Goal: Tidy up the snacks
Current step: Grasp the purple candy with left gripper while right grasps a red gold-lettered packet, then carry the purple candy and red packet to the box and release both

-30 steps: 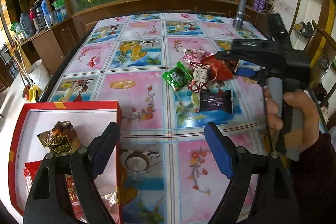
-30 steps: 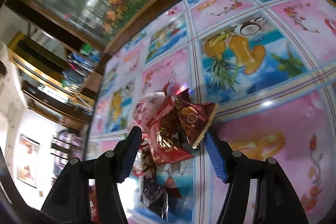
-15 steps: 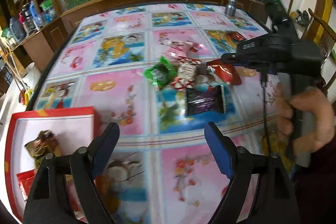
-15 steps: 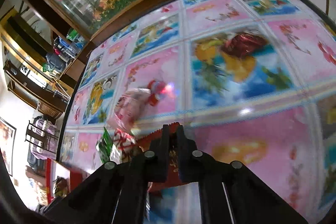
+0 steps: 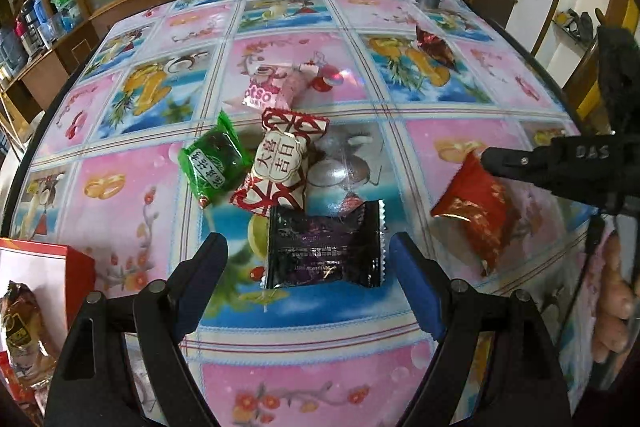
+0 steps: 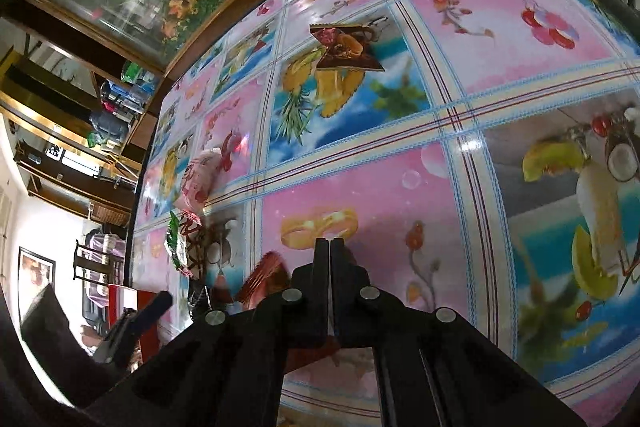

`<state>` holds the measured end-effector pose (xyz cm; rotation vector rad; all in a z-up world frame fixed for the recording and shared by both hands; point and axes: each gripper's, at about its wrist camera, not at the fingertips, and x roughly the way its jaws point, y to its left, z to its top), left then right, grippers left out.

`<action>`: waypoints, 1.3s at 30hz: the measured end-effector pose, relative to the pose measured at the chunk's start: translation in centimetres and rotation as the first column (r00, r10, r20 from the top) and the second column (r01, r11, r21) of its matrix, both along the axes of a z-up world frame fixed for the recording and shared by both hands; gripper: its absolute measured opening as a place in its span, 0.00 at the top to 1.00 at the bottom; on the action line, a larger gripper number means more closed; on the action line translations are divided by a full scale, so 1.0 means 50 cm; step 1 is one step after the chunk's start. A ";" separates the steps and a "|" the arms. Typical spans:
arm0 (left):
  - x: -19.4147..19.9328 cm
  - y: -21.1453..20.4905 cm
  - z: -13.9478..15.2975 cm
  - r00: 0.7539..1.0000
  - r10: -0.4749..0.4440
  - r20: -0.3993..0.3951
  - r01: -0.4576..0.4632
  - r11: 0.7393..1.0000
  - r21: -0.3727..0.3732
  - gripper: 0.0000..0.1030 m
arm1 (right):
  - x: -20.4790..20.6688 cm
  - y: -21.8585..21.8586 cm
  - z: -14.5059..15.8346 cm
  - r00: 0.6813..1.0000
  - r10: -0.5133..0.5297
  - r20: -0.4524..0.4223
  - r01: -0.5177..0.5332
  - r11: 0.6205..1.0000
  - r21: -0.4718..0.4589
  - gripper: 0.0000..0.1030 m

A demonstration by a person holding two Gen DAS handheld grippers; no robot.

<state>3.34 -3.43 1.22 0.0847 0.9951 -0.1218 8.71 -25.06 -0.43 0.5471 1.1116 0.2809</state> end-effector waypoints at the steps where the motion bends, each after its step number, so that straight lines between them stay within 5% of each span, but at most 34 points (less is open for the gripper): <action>1: 0.000 0.001 -0.003 1.000 0.001 0.009 -0.001 1.000 0.004 0.19 | 0.000 0.002 0.000 1.000 0.005 -0.003 -0.005 1.000 0.003 0.95; 4: 0.005 0.007 -0.011 1.000 -0.002 0.021 0.003 1.000 -0.015 0.25 | -0.002 0.005 0.003 0.999 0.025 -0.028 -0.024 0.999 0.036 0.93; 7: 0.003 0.005 -0.013 0.999 -0.030 0.043 0.031 0.999 -0.020 0.43 | -0.005 0.004 0.016 0.999 0.036 -0.020 -0.035 0.999 0.036 0.90; 11: -0.003 0.001 -0.010 0.996 -0.068 0.052 0.069 0.997 -0.025 0.55 | -0.014 0.016 0.043 0.995 0.096 0.022 -0.096 0.995 -0.006 0.61; 14: -0.012 0.009 -0.009 0.996 -0.075 0.053 0.077 0.997 -0.029 0.61 | -0.022 0.043 0.054 0.987 0.153 0.047 -0.150 0.987 -0.063 0.51; 29: -0.131 0.056 0.002 0.996 -0.084 0.028 0.086 0.992 -0.091 0.67 | -0.071 0.176 0.037 0.934 0.344 0.101 -0.259 0.843 -0.470 0.49; 34: -0.156 0.066 0.011 0.997 -0.072 0.040 0.077 0.990 -0.116 0.67 | -0.081 0.192 0.035 0.920 0.376 0.111 -0.277 0.823 -0.496 0.52; 39: -0.186 0.080 0.026 0.997 -0.053 0.056 0.061 0.987 -0.151 0.67 | -0.078 0.201 0.033 0.908 0.407 0.099 -0.334 0.845 -0.417 0.55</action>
